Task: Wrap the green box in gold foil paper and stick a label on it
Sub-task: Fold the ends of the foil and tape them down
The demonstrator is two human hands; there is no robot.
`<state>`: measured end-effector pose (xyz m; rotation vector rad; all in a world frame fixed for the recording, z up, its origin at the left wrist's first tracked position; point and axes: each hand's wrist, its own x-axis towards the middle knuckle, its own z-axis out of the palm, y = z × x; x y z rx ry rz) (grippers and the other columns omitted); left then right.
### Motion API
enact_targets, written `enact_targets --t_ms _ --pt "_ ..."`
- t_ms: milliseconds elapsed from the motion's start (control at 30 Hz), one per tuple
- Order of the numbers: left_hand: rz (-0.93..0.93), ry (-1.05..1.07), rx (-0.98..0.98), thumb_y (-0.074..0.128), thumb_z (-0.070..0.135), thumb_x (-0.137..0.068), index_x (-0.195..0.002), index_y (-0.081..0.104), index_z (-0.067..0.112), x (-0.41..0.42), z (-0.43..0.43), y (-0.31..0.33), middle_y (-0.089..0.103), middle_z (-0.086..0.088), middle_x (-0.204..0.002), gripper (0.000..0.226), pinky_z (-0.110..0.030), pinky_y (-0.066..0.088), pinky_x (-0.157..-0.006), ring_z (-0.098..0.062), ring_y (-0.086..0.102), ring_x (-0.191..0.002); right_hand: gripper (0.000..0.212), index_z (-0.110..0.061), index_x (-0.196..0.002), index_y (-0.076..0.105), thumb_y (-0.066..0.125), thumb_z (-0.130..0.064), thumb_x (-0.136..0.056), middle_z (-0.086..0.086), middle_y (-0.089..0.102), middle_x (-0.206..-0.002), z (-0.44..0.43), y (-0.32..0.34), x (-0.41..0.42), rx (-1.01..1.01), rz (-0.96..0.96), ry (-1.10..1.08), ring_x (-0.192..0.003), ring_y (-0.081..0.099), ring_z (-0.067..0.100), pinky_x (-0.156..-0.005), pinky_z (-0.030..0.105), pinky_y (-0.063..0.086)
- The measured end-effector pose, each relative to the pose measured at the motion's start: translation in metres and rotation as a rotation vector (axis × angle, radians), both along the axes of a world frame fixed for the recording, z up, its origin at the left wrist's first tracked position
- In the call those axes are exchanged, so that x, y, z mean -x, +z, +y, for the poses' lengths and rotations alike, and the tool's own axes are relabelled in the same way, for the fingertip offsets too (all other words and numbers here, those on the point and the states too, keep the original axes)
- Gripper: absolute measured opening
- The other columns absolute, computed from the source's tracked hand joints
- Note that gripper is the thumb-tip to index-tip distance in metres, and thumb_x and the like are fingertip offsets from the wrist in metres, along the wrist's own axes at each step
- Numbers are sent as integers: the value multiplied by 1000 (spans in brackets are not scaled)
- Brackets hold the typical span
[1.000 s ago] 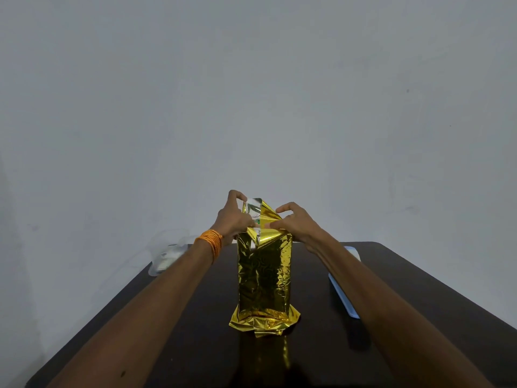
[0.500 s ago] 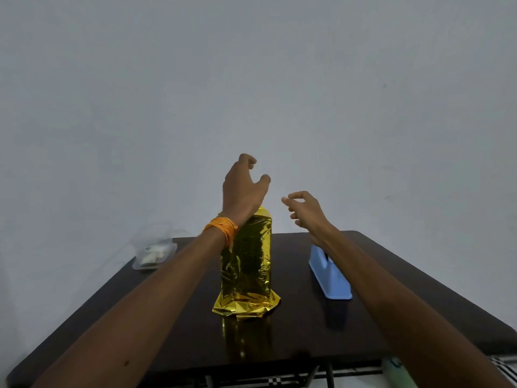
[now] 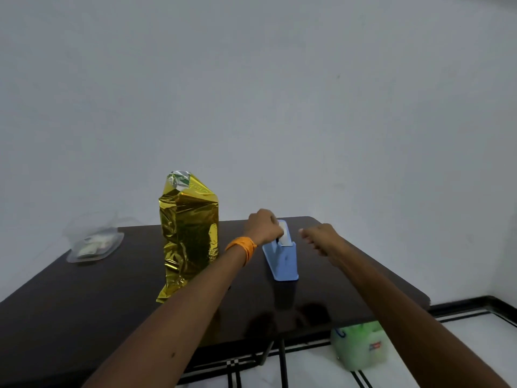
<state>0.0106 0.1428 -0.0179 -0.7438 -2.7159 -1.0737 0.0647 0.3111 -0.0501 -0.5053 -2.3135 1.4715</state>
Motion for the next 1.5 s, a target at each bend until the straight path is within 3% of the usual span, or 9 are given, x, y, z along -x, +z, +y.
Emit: enact_targets --t_ms 133,300,500,633,767,900,1067,1267,1500 --pt "-144 -51 123 83 22 -71 -87 75 2 8 13 -30 73 -11 -92 27 -33 60 -69 -24 68 -77 25 -10 -81 67 61 -31 -95 0 50 -66 -2 -16 7 56 -79 51 -54 38 11 -48 21 30" --pt "-73 -26 110 86 31 -70 -57 55 11 14 15 -49 55 -4 -63 39 -27 39 -50 -18 48 -55 23 0 -99 68 67 -23 -94 0 50 -63 -16 -21 23 236 -78 56 -52 40 11 -48 23 31" --pt "-74 -43 48 88 32 -68 -62 60 7 21 11 -61 59 -8 -67 38 -31 39 -55 -20 49 -61 6 3 -86 68 72 -2 -85 8 59 -69 -20 -23 36 366 -96 -6 -48 43 12 -35 19 32" --pt "-67 -52 60 88 34 -68 -66 64 7 22 12 -60 61 -11 -69 36 -28 39 -54 -19 49 -57 18 -2 -74 65 77 -11 -84 6 57 -65 -22 -16 47 248 -77 -69 -49 45 13 -40 22 34" --pt "-64 -60 32 88 32 -70 -84 72 -1 21 10 -61 71 -16 -89 39 -26 39 -56 -20 54 -67 22 3 -91 73 81 -14 -79 13 74 -92 -27 -9 55 134 -32 -107 -76 68 20 -52 27 47" --pt "-42 -63 19 87 32 -70 -82 71 -1 20 8 -63 71 -17 -87 39 -23 34 -48 -19 54 -68 23 3 -94 74 79 -16 -81 14 74 -96 -29 -11 47 159 -13 -121 -56 51 13 -45 25 36" --pt "-9 -57 19 88 30 -69 -54 49 13 17 9 -68 50 -3 -57 45 -24 29 -46 -16 43 -53 19 2 -89 72 77 -16 -86 8 69 -78 -33 -25 21 283 -14 -133 -45 46 7 -34 18 33" --pt "-1 -70 -10 89 29 -67 -50 44 16 16 9 -70 45 2 -53 50 -24 27 -46 -11 38 -49 14 1 -78 69 76 -9 -85 8 60 -67 -41 -40 12 459 19 -121 -45 38 9 -38 22 27" --pt "35 -78 -34 88 28 -68 -47 39 19 17 7 -72 42 1 -51 54 -25 26 -47 -13 36 -49 15 5 -80 71 76 -9 -83 3 52 -54 -37 -46 1 322 18 -116 -36 37 8 -38 22 30"
